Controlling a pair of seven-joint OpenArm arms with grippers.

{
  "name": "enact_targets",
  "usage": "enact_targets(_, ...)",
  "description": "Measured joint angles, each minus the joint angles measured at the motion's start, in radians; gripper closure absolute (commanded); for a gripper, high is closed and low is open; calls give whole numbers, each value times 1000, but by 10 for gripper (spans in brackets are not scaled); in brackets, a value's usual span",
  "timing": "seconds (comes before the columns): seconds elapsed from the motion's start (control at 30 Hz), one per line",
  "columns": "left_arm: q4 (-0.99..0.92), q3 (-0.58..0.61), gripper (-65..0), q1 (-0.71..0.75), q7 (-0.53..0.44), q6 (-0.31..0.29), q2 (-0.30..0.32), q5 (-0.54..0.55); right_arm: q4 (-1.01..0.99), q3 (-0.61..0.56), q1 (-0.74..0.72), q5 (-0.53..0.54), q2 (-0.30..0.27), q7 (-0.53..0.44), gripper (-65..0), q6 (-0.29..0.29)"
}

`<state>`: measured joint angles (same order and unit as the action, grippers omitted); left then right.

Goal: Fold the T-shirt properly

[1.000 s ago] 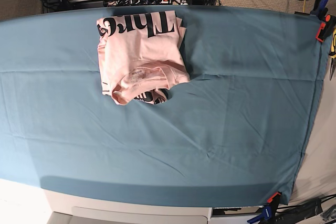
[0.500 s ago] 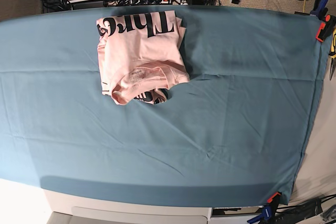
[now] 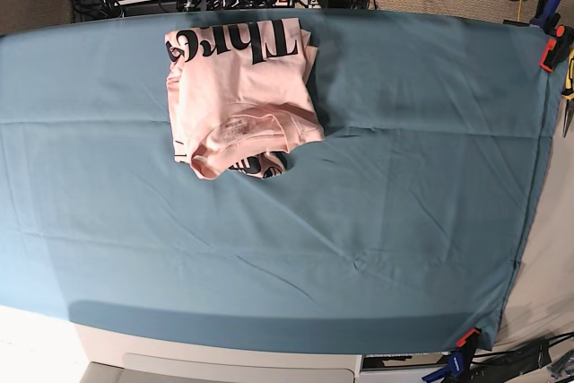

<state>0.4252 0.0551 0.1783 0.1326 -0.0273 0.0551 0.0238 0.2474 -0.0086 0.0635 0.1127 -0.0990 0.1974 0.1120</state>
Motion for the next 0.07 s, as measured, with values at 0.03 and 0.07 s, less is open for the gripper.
enact_targets(0.03, 0, 0, 0, -8, 1, 0, 0, 8, 0, 0, 0, 0, 0, -1, -76, 0)
enact_targets(0.07, 0, 1, 0, -15, 0, 1, 1, 25, 0, 0, 0, 0, 0, -2, -76, 0)
